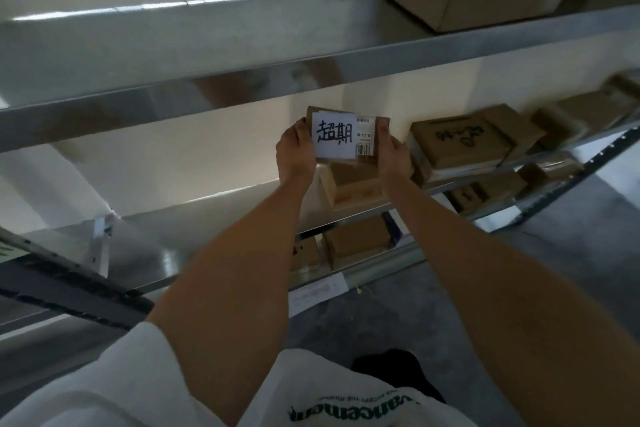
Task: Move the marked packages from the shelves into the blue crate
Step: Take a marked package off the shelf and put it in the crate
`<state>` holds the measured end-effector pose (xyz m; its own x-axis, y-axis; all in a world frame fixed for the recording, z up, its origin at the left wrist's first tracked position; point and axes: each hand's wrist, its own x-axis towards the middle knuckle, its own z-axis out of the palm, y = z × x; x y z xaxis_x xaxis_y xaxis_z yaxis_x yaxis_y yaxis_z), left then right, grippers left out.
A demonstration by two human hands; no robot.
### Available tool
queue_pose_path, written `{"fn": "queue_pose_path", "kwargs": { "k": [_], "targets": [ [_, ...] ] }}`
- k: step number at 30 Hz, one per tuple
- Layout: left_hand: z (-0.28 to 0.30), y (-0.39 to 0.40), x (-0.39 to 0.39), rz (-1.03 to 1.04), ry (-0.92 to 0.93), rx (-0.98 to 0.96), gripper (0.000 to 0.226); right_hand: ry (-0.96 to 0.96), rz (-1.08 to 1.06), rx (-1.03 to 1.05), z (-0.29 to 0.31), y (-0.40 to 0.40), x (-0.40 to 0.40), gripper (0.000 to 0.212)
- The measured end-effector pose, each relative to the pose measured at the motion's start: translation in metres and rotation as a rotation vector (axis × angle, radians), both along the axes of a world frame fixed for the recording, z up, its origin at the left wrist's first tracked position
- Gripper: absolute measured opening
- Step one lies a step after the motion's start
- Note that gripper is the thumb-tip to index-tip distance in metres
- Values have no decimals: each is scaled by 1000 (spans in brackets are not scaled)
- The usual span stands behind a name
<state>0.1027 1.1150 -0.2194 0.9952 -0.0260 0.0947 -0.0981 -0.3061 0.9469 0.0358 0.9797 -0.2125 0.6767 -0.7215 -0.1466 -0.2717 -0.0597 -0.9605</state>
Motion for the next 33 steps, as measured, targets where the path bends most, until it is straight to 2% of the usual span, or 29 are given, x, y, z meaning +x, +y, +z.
{"fn": "queue_pose_path", "kwargs": {
  "k": [4, 7, 10, 16, 22, 26, 33],
  "targets": [
    [-7, -47, -5, -147, 5, 96, 46, -4, -115, 21, -3, -47, -16, 50],
    [-8, -90, -10, -200, -21, 188, 46, -61, -208, 77, -5, -79, -28, 43],
    [-5, -136, -18, -255, -90, 181, 45, -109, -278, 148, -3, -116, -37, 41],
    [5, -226, -21, -289, -195, 304, 39, -127, -299, 183, 11, -207, -53, 38],
    [2, -329, -46, -333, -151, 304, 36, -67, -395, 143, 11, -296, -84, 43],
    [-6, -400, -72, -404, -20, 199, 43, -44, -465, 172, -1, -356, -119, 40],
    [-16, -506, -117, -587, 4, 170, 44, 11, -624, 168, -13, -442, -173, 44]
  ]
}}
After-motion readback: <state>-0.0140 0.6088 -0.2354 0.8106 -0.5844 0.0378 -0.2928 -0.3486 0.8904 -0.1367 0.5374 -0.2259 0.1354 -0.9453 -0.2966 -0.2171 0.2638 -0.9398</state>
